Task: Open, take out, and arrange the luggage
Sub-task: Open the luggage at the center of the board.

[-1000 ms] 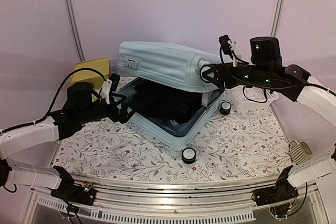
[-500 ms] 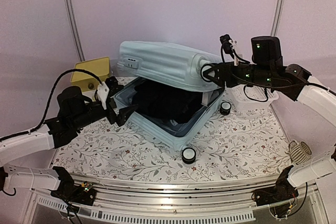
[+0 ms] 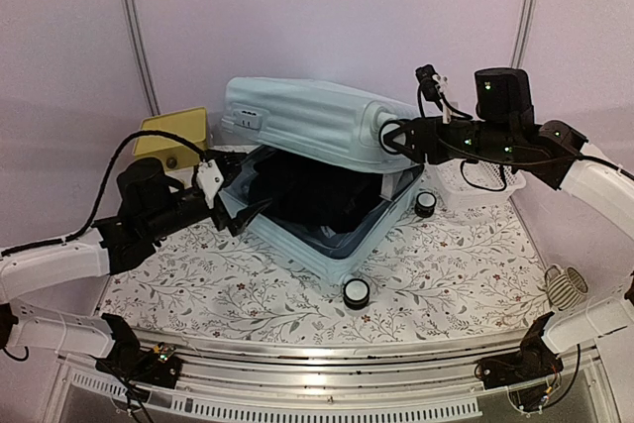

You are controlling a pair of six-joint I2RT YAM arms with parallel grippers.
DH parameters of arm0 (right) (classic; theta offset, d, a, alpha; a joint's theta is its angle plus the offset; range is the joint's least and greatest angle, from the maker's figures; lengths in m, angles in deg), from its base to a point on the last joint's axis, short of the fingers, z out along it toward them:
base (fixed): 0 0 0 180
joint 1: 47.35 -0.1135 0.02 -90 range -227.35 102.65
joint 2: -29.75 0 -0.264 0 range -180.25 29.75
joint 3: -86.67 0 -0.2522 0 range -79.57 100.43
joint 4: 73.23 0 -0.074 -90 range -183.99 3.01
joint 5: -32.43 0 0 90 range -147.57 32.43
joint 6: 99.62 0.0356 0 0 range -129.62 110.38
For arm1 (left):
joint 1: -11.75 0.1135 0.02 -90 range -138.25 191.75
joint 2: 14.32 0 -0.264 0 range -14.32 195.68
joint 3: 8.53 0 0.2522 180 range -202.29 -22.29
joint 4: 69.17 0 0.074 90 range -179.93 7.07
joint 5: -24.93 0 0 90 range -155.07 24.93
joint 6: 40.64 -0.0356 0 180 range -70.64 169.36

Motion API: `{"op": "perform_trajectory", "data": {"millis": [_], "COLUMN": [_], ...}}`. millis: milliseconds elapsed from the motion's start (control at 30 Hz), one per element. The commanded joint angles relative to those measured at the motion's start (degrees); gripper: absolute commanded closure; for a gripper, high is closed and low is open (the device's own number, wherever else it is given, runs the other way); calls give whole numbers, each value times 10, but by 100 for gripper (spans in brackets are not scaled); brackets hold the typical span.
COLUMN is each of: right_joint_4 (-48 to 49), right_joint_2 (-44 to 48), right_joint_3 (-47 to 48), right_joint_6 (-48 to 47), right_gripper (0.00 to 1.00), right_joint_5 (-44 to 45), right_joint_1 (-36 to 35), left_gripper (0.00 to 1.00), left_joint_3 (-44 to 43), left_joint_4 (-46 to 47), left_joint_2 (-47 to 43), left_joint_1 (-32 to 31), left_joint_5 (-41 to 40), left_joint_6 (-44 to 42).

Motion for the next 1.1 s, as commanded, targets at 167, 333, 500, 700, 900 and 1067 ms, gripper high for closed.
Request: {"op": "perform_trajectory", "data": {"millis": [167,333,500,700,900,1067], "right_joint_4": [68,68,69,69,69,69], "right_joint_2": [2,2,5,10,10,6], "right_joint_3": [34,37,37,37,38,38], "right_joint_6": [27,29,32,36,41,43], "right_gripper": [76,76,76,76,76,76], "right_joint_5": [74,66,59,53,43,37], "right_joint_1": [34,37,38,40,44,45], "left_gripper": [4,11,11,10,7,10], "left_joint_3": [0,-24,-38,-79,-133,-185], "left_joint_4": [97,110,166,234,273,281], "left_joint_2": [44,87,127,195,268,314], "left_joint_1": [-25,-25,-25,-23,-17,5], "left_joint_5": [-25,-37,-32,-56,-68,-56], "left_joint_6": [-125,-188,-222,-281,-313,-322]}}
